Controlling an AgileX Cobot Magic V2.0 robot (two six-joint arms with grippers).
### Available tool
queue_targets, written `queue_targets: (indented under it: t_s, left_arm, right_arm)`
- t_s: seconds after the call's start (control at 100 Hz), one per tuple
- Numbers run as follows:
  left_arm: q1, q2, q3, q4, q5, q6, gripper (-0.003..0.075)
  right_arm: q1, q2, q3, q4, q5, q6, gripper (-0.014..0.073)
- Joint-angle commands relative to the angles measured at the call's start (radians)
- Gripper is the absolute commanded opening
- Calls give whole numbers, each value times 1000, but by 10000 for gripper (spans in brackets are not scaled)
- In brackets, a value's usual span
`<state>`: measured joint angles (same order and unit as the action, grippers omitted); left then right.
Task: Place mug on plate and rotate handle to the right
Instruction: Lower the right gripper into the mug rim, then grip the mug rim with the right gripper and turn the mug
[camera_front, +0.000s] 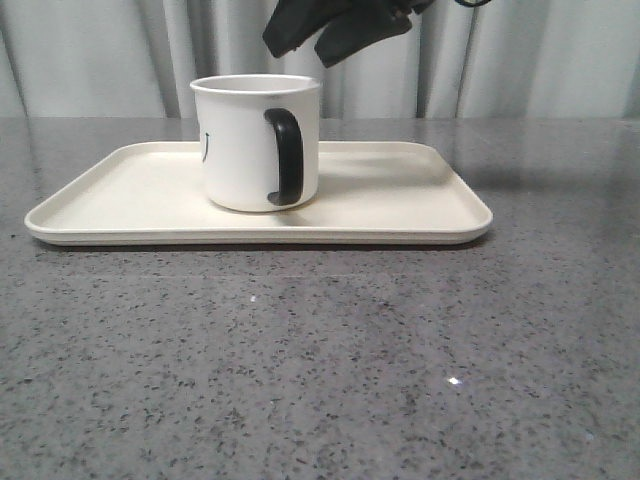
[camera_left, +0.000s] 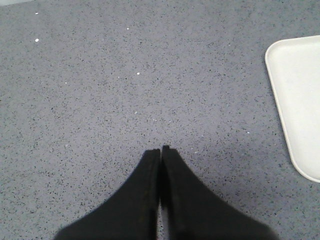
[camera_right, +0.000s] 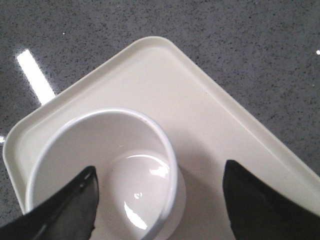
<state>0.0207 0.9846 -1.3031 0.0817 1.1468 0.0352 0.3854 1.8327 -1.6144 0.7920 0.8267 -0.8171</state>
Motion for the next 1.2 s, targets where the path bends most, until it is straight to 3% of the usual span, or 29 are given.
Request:
queue_targets:
  t_s: [0.0, 1.19]
  left_arm:
    - [2, -11, -23, 5, -53, -9, -20]
    - [2, -10, -23, 5, -53, -9, -20]
  right_arm:
    - [1, -33, -35, 25, -27, -8, 528]
    - [1, -4, -28, 2, 31, -6, 528]
